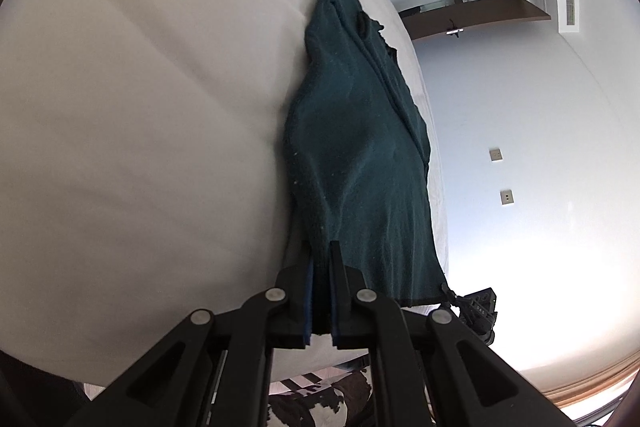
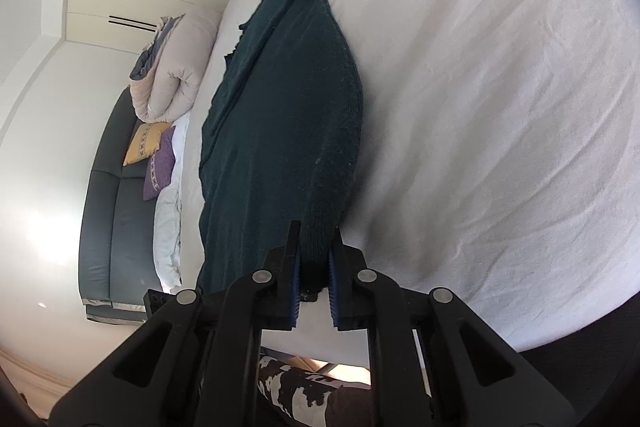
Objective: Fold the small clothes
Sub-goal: 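Lift the hem with both grippers and fold it toward the collar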
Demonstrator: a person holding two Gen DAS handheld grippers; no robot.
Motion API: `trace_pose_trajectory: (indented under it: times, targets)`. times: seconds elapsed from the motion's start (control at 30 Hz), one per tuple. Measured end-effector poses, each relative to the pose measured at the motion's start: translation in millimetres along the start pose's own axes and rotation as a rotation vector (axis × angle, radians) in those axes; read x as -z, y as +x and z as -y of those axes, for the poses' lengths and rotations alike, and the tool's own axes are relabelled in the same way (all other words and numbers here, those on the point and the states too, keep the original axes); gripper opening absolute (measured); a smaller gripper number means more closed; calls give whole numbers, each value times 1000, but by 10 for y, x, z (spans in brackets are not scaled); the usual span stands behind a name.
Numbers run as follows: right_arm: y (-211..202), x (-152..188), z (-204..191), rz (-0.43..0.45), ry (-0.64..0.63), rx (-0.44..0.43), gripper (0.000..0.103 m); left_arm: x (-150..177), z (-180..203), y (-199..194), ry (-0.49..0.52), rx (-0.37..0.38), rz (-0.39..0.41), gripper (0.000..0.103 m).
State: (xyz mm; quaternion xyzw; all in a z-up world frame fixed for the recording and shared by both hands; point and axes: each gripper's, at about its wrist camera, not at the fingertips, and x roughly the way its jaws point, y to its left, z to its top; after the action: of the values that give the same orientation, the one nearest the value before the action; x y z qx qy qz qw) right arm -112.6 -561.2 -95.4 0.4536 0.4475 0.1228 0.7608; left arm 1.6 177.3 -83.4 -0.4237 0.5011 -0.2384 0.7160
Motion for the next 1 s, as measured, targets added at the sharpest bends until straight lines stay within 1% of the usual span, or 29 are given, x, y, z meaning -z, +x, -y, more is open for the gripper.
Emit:
trace_pose_trajectory:
  times: [0.07,0.17,0.3,0.43,0.53,0.63,0.77,0.87,1.0]
  targets:
    - [-39,-24,-50,12,-9,-10,10,-17,37,-22,0,12,9,5]
    - [-91,-43,-121,23,-18,-34,10,-44,82,-74,-9,50,24,5]
    - [-97,-59,-229,15,-36,-53,10,-81,168,-79,-17,102,28,5]
    - [-85,-119,-297,14,-32,-75,10,-129,242,-63,-19,128,31,5]
    - [-80,-218,-400,24,-34,-90,10,-251,296,-63,-27,147,48,5]
    - [-62,-400,-532,42,-41,-103,10,-452,384,-55,-30,163,72,5]
    - [-14,-697,-702,66,-55,-103,10,-729,558,6,-2,165,91,5]
    - [84,-957,-835,81,-68,-94,10,-973,661,86,14,164,104,5]
    - [267,-1343,-996,99,-80,-80,10,-1337,720,213,0,167,125,5]
